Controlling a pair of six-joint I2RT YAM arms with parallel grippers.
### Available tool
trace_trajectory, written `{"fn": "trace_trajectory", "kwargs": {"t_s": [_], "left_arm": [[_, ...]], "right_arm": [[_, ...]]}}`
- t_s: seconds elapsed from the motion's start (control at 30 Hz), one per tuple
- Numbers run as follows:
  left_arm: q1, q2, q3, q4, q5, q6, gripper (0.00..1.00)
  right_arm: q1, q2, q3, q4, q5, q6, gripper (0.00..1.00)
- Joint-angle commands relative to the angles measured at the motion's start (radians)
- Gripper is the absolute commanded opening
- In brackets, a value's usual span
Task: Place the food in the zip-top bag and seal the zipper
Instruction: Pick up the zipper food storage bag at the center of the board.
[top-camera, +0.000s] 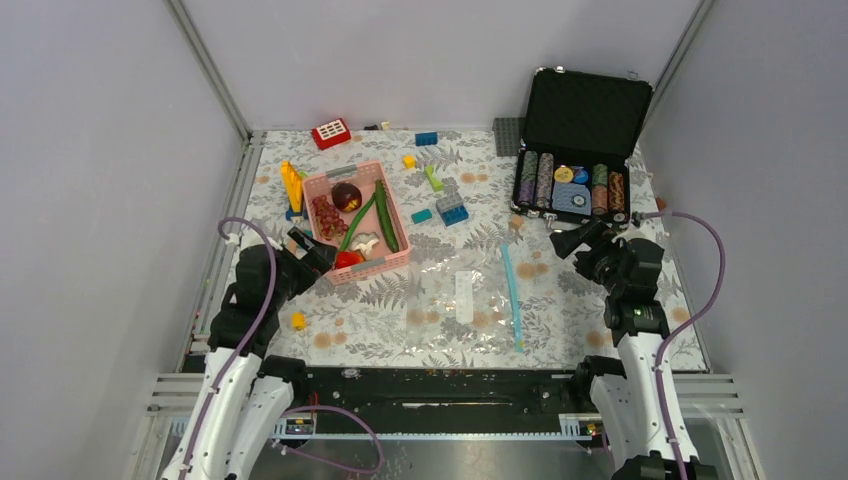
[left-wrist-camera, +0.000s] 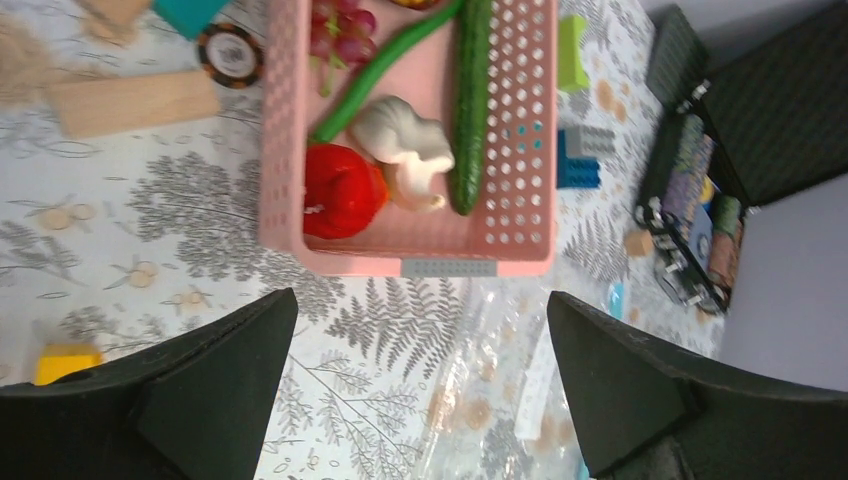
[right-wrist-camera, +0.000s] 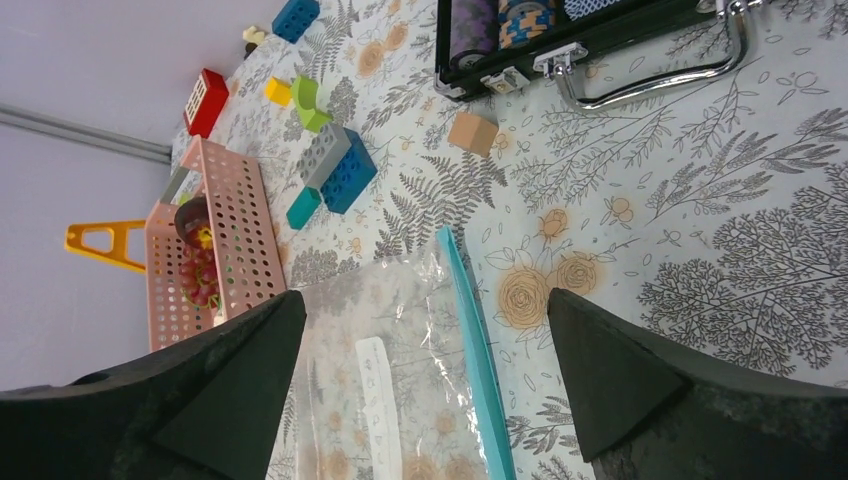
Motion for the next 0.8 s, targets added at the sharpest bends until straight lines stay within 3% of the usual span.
{"fn": "trace_trajectory", "kwargs": {"t_s": [0.0, 0.17, 0.23, 0.33, 0.47, 0.6, 0.77], "left_arm": [[0.007, 0.020, -0.042, 0.172, 0.209, 0.016, 0.99], [-0.047, 0.120, -0.100, 0.375, 0.395, -0.022, 0.99], [-0.155, 0.175, -0.085, 0.413, 0.329, -0.024, 0.99], [-0.406, 0.305, -0.015, 0.418, 0.209, 0.012, 0.99], [-0.562, 0.495, 0.047, 0.512, 0.232, 0.011, 0.99], [-0.641, 0.674, 0.088, 0.581, 0.277, 0.004, 0.99], [-0.656, 0.858, 0.126, 0.601, 0.322, -0.008, 0.99]], "right_arm": [[0.001, 0.016, -0.069, 0.149, -0.077, 0.047, 1.00], [0.001, 0.100, -0.145, 0.320, -0.226, 0.135, 1.00], [0.001, 0.167, -0.147, 0.307, -0.259, 0.139, 1.00], [0.001, 0.270, -0.144, 0.282, -0.290, 0.124, 1.00], [0.006, 0.385, -0.133, 0.285, -0.347, 0.120, 1.00], [0.023, 0.448, -0.150, 0.304, -0.355, 0.120, 1.00], [0.058, 0.474, -0.165, 0.334, -0.363, 0.122, 1.00]]}}
